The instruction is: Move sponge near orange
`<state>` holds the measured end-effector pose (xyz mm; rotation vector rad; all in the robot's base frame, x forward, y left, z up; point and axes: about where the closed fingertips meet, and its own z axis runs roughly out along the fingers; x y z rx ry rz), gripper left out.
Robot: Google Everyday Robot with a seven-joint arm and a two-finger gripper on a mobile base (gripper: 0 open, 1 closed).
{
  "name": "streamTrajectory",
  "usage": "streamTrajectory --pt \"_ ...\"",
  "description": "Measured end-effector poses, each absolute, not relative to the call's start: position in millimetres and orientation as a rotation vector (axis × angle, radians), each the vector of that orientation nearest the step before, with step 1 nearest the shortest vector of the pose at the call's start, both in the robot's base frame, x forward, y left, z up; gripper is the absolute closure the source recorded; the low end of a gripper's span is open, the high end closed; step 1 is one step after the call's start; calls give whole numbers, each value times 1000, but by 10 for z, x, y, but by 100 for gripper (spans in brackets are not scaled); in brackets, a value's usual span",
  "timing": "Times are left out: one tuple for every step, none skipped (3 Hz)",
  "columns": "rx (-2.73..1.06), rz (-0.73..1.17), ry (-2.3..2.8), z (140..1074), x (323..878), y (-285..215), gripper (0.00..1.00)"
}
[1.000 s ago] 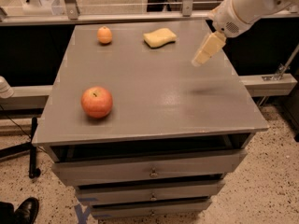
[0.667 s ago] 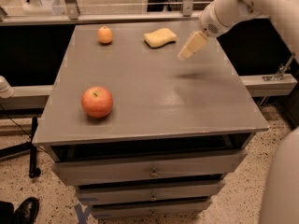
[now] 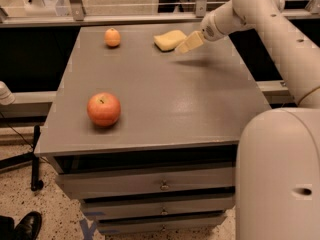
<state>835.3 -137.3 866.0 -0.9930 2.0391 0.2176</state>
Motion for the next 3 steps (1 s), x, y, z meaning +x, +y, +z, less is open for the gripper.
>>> streamTrajectory --pt "-861 312 2051 8528 8598 -1292 0" --pt "-796 390 2066 8442 8713 -1186 16" --pt "-769 455 2073 8406 8728 -1129 39"
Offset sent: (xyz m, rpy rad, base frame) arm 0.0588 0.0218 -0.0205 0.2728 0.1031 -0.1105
